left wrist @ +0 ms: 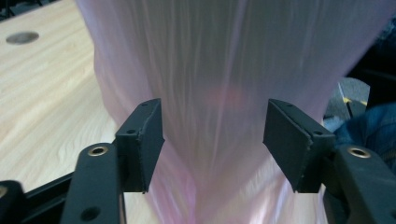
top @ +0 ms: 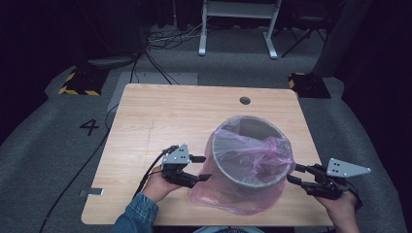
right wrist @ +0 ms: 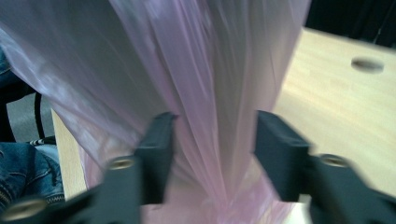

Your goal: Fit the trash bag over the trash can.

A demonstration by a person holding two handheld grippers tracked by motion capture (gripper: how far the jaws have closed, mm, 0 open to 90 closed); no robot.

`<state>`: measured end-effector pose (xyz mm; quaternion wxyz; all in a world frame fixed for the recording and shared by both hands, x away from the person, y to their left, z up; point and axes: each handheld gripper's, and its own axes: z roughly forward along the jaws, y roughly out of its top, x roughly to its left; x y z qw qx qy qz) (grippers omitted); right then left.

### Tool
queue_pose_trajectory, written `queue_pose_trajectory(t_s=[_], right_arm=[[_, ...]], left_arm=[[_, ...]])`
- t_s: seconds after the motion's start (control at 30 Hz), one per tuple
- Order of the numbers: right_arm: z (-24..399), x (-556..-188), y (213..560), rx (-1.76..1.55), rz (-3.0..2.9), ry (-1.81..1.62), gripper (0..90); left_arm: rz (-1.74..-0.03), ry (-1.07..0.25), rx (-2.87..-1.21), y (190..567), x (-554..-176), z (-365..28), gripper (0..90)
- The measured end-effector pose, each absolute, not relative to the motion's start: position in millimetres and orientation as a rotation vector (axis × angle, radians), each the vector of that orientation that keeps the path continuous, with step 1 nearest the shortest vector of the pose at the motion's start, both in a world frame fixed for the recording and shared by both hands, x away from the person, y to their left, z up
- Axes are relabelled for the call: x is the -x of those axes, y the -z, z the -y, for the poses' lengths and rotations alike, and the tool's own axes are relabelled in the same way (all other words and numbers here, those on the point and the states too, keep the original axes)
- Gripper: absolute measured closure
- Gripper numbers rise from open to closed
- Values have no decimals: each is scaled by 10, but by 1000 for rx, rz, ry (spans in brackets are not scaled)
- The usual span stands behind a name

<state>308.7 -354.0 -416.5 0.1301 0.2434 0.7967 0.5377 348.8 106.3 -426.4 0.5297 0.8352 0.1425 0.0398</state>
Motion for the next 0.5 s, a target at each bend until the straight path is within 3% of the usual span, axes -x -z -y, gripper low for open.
queue_pose_trajectory(t_s=[0.1,0.2,0.27,0.37,0.5], right_arm=[[3443,-3095,4090,-660,-2336,-1480,748],[3350,-3101,4075,-639,-2350,-1415,813],[3300,-3102,4060,-623,-2365,-1397,874],[3306,-3112,4047,-633,-2372,-1405,894],[3325,-3114,4046,-652,-2369,-1418,898]], left_arm=[[-298,-104,-1989,4247,-3493,-972,390],[-244,-118,-1998,4242,-3474,-917,446],[-231,-129,-1996,4241,-3461,-930,610],[-268,-170,-2013,4244,-3444,-930,880],[-322,-192,-2067,4300,-3462,-888,900]])
